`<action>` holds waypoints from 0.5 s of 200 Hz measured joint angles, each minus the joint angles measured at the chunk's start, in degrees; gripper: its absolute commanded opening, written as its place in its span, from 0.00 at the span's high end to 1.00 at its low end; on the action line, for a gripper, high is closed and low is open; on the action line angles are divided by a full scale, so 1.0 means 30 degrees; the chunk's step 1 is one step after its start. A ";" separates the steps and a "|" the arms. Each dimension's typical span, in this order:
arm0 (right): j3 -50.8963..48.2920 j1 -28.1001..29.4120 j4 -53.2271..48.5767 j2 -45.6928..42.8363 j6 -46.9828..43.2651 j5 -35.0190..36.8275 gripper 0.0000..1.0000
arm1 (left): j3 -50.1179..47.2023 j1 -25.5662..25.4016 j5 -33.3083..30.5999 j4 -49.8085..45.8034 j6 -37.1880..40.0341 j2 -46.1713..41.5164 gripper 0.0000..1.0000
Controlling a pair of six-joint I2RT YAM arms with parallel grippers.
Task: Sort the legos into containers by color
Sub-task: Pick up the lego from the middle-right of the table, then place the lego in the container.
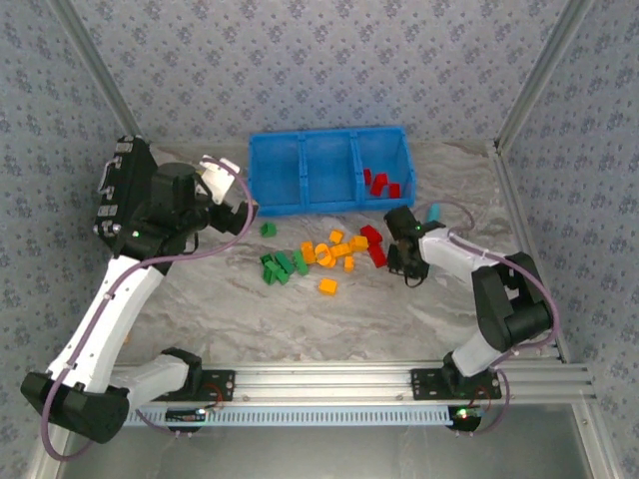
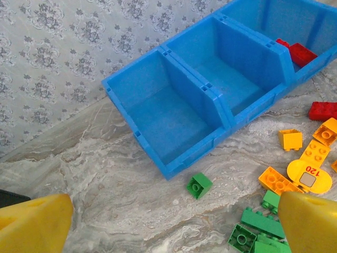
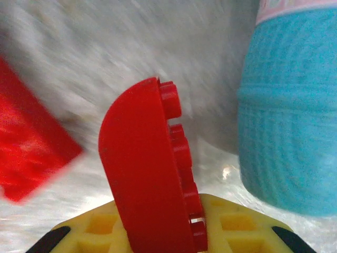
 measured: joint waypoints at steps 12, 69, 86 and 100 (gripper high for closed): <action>0.1545 -0.0066 -0.0270 0.0146 -0.0525 -0.0007 0.77 | -0.0036 0.0240 0.0073 0.0124 -0.0015 0.0073 0.00; 1.1577 -0.1035 -0.0976 0.5588 -0.3417 -0.0138 0.77 | -0.0299 0.1661 0.0554 0.0736 -0.0153 0.0801 0.00; 1.4637 -0.1406 -0.1209 0.8247 -0.4197 -0.0357 0.77 | -0.0408 0.1916 0.0554 0.0801 -0.0146 0.0962 0.00; 1.7027 -0.1734 -0.1435 1.0287 -0.4663 -0.0510 0.77 | -0.0408 0.2135 0.0576 0.0816 -0.0138 0.1122 0.00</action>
